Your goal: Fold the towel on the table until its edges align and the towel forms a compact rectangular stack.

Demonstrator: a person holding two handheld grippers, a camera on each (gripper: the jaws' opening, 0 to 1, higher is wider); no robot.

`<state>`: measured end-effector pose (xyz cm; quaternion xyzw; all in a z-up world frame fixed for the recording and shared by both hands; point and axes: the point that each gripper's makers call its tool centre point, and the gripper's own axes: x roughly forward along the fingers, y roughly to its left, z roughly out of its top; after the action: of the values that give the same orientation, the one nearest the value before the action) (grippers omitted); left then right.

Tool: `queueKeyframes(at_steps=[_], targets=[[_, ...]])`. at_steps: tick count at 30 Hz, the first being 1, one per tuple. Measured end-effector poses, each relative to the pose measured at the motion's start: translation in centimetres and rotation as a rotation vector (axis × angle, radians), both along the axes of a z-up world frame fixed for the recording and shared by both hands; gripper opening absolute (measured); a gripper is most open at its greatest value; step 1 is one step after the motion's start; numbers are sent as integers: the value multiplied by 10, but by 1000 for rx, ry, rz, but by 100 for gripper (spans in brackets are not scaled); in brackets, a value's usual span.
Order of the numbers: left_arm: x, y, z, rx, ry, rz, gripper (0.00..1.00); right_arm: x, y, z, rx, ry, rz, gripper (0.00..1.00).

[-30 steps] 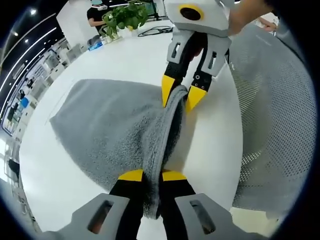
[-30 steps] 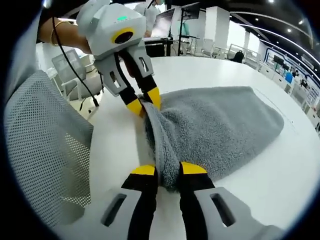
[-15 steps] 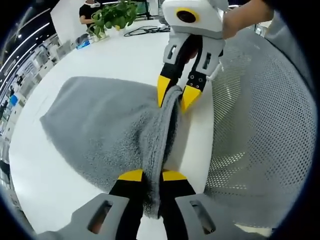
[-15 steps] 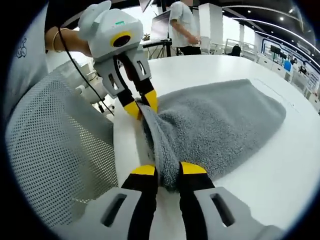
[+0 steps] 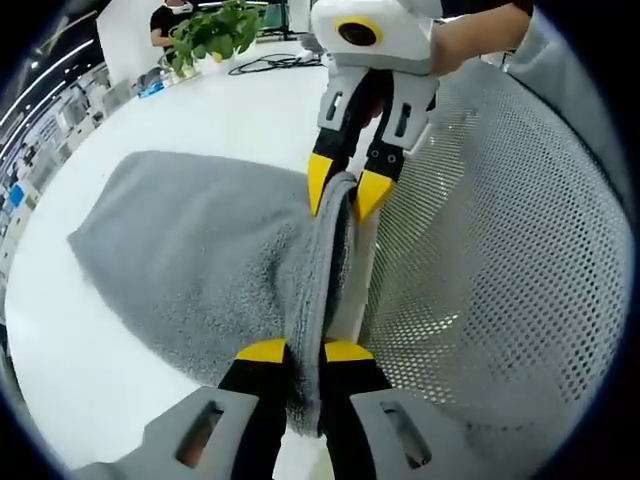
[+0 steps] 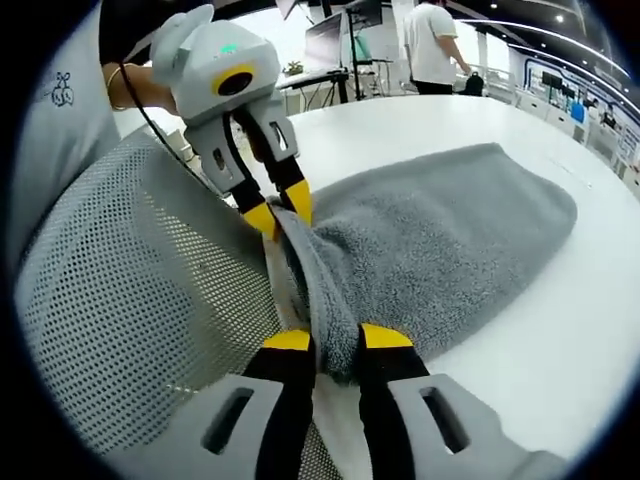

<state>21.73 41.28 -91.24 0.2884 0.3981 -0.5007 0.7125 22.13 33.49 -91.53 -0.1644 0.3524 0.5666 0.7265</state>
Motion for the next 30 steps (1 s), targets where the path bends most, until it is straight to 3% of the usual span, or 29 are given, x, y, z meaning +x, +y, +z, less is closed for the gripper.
queueKeyframes(at_steps=[18, 22, 30], targets=[[-14, -6, 1, -52, 41, 14, 10, -14, -6, 0, 6, 84, -44, 14], [-21, -10, 2, -76, 92, 29, 10, -20, -10, 0, 14, 114, -57, 14], [-30, -17, 3, -85, 127, -2, 10, -27, -15, 2, 12, 147, -69, 14]])
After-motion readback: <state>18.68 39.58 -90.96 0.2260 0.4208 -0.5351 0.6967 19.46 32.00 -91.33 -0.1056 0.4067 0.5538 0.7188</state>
